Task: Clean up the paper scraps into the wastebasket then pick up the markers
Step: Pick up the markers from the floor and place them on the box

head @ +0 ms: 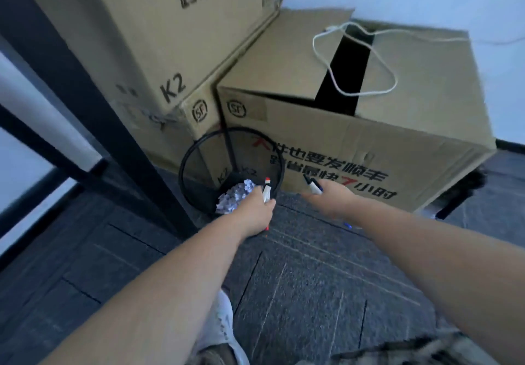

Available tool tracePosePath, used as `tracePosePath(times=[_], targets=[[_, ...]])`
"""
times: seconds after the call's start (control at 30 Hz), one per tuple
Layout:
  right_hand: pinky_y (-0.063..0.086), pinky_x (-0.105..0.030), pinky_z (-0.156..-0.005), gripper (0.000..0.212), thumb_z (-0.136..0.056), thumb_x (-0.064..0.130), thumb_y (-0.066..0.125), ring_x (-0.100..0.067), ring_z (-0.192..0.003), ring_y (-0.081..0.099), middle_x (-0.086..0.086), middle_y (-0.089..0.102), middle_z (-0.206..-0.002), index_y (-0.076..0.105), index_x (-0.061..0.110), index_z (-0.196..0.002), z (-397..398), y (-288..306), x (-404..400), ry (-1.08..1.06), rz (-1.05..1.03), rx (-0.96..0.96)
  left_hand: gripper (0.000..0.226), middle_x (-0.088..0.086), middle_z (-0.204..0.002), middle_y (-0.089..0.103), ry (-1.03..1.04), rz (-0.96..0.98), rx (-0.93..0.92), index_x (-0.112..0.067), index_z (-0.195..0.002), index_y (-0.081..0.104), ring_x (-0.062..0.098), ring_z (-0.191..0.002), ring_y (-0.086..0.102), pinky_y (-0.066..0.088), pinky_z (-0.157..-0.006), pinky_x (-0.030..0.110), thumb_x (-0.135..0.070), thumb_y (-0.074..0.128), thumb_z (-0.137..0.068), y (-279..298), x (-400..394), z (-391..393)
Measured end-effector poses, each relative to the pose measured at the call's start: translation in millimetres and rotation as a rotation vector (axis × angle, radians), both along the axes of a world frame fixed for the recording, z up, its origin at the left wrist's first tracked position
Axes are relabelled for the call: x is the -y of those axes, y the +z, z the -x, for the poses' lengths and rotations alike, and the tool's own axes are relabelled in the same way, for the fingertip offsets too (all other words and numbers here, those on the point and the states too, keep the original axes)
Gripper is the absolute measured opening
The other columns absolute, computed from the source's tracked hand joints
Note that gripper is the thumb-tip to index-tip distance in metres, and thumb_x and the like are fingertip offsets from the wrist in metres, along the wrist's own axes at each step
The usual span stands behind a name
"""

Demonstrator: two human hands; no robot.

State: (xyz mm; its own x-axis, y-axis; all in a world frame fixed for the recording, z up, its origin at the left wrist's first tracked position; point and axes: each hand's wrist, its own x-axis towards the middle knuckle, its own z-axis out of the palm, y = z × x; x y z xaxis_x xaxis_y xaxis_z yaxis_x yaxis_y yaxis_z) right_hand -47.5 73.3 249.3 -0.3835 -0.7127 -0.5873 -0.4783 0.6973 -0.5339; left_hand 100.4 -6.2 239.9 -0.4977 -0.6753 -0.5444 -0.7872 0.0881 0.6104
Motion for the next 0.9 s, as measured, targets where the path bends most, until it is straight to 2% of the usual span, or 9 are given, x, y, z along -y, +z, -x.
tracePosePath(times=[0.13,0.23,0.33,0.47,0.53,0.6,0.67,0.8,0.9], targets=[[0.031,-0.026,-0.045,0.026,-0.096,0.037,0.045,-0.018,-0.056,0.044,-0.005,0.049,-0.074,0.045,0.011,-0.090,7,86,5,-0.061,0.168,-0.111,0.012,0.005,-0.068,0.046,-0.012,0.103,-0.153,-0.010,-0.099,0.030,0.017,-0.053,0.048,0.042,-0.049,0.025,-0.019,0.038,-0.098,91,3,11],[0.028,-0.027,-0.045,0.027,-0.094,0.034,0.049,-0.017,-0.053,0.040,-0.003,0.043,-0.063,0.045,0.010,-0.082,-2,146,11,-0.071,0.303,-0.144,0.011,0.000,-0.067,0.044,-0.037,0.216,-0.237,-0.011,-0.100,0.029,0.011,-0.053,0.048,0.042,-0.047,0.017,-0.017,0.037,-0.099,158,4,14],[0.026,-0.027,-0.047,0.034,-0.095,0.033,0.047,-0.016,-0.052,0.035,-0.001,0.039,-0.062,0.035,0.015,-0.068,-15,203,13,-0.055,0.406,-0.139,0.007,0.002,-0.068,0.046,-0.035,0.264,-0.311,-0.015,-0.092,0.035,0.014,-0.054,0.050,0.044,-0.050,0.022,-0.016,0.038,-0.098,212,-2,9],[0.027,-0.027,-0.048,0.030,-0.097,0.034,0.041,-0.014,-0.055,0.036,0.000,0.040,-0.069,0.037,0.017,-0.073,-34,269,8,-0.007,0.488,-0.173,0.029,0.001,-0.069,0.046,0.009,0.327,-0.392,-0.026,-0.072,0.033,0.014,-0.056,0.048,0.044,-0.053,0.024,-0.014,0.037,-0.098,277,-15,-3],[0.028,-0.026,-0.048,0.029,-0.098,0.035,0.040,-0.014,-0.055,0.037,0.000,0.041,-0.070,0.038,0.017,-0.075,-42,299,9,0.015,0.544,-0.191,0.021,0.004,-0.072,0.047,0.034,0.399,-0.413,-0.023,-0.077,0.039,0.017,-0.059,0.045,0.043,-0.059,0.029,-0.018,0.037,-0.098,306,-15,-12],[0.029,-0.026,-0.047,0.030,-0.098,0.036,0.040,-0.014,-0.054,0.037,0.000,0.040,-0.068,0.036,0.019,-0.074,-52,330,13,0.022,0.609,-0.190,0.017,0.011,-0.083,0.050,0.069,0.449,-0.431,-0.008,-0.098,0.046,0.021,-0.064,0.044,0.041,-0.067,0.035,-0.022,0.036,-0.098,338,-14,-25],[0.030,-0.027,-0.047,0.034,-0.098,0.036,0.040,-0.014,-0.054,0.037,0.000,0.038,-0.066,0.031,0.022,-0.068,-66,359,19,0.051,0.671,-0.204,0.028,0.015,-0.088,0.053,0.112,0.486,-0.455,0.000,-0.111,0.045,0.019,-0.061,0.046,0.040,-0.060,0.028,-0.023,0.036,-0.099,369,-10,-43],[0.031,-0.027,-0.047,0.034,-0.099,0.032,0.039,-0.015,-0.053,0.036,-0.001,0.039,-0.065,0.033,0.022,-0.067,-106,413,32,0.126,0.785,-0.176,0.019,0.001,-0.069,0.049,0.168,0.577,-0.496,-0.008,-0.098,0.044,0.009,-0.052,0.045,0.034,-0.047,0.020,-0.026,0.035,-0.099,425,-3,-89],[0.026,-0.026,-0.045,0.035,-0.099,0.030,0.038,-0.015,-0.050,0.031,-0.001,0.036,-0.061,0.034,0.016,-0.068,-140,446,43,0.187,0.855,-0.123,0.019,0.007,-0.079,0.048,0.208,0.656,-0.529,-0.008,-0.099,0.041,0.012,-0.057,0.039,0.030,-0.052,0.025,-0.026,0.034,-0.099,462,6,-123]])
